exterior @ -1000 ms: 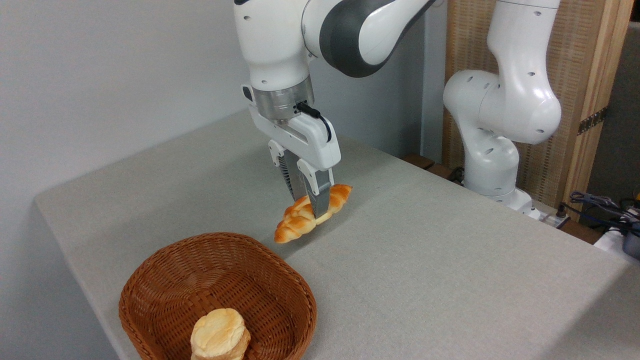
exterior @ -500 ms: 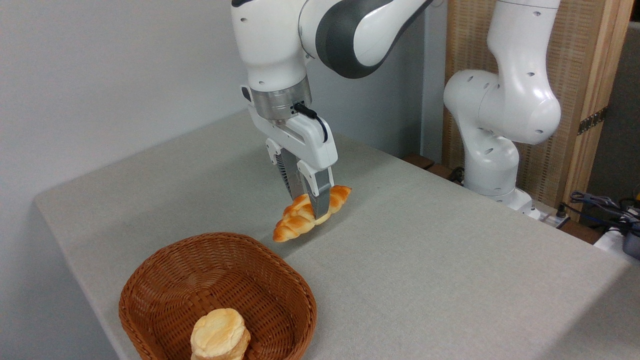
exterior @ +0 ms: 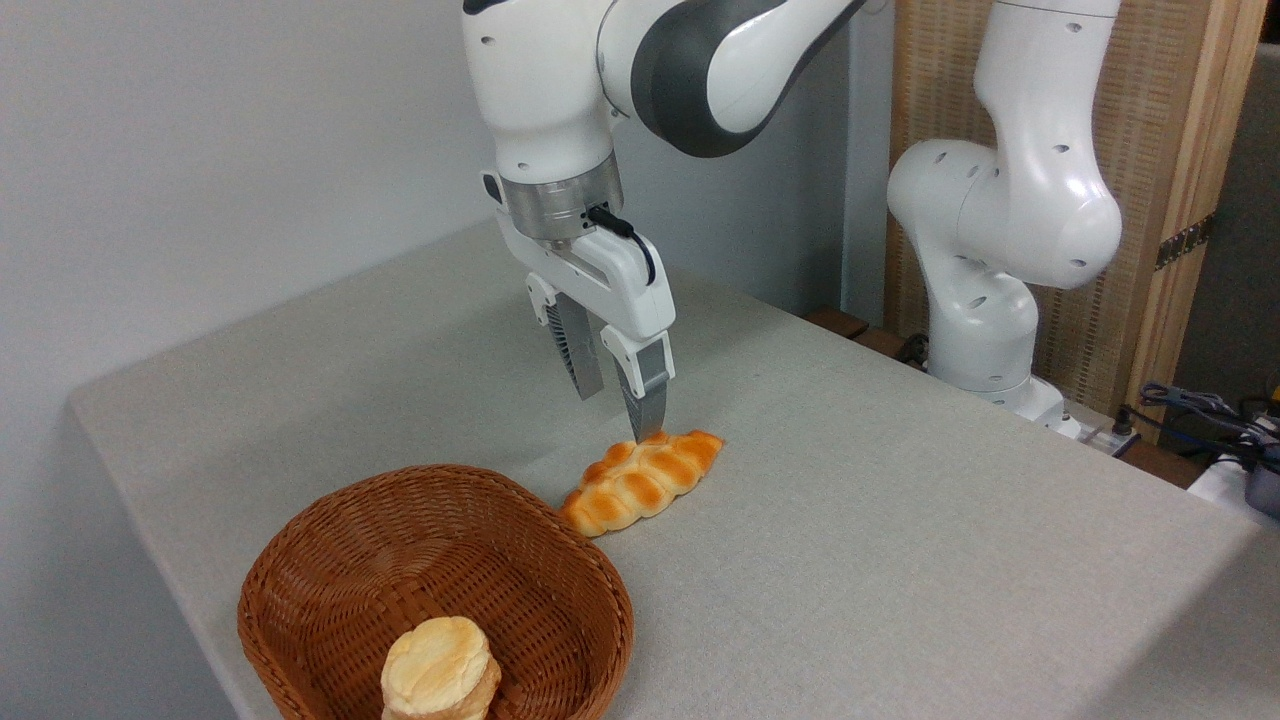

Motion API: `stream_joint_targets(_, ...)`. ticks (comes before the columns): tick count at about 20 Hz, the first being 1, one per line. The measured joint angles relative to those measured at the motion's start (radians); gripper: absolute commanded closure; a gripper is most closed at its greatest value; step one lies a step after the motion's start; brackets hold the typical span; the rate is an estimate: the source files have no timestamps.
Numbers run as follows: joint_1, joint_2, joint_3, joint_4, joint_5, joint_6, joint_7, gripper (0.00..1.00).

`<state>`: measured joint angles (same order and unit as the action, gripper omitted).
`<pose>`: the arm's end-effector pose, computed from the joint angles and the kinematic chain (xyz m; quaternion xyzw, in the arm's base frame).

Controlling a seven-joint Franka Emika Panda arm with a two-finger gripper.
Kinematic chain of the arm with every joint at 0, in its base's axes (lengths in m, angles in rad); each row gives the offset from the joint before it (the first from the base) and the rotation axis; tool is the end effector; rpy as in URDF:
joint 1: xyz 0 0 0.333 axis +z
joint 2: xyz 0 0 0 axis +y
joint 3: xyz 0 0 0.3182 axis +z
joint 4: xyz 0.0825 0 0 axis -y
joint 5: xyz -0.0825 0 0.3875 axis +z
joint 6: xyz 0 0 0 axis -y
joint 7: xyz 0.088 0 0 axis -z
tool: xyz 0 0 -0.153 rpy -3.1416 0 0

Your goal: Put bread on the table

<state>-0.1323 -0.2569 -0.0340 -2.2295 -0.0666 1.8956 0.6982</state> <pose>0.4562 -0.0848 0.4269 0.9122 -0.4070 -0.0301 0.0360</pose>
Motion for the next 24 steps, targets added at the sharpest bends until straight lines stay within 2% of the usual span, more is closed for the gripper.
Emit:
stream_joint_targets(4,0.000,-0.005,0.006,0.034,0.000,0.003,-0.001,0.00)
stream_joint_targets(9,0.003,-0.002,0.064,0.188,0.000,0.002,-0.002,0.00)
stream_joint_targets(13,0.005,0.070,0.100,0.328,0.000,-0.067,-0.002,0.00)
stream_joint_targets(18,0.009,0.182,0.109,0.477,0.000,-0.145,-0.002,0.00)
stream_joint_targets(24,0.010,0.203,0.116,0.516,0.002,-0.158,-0.002,0.00)
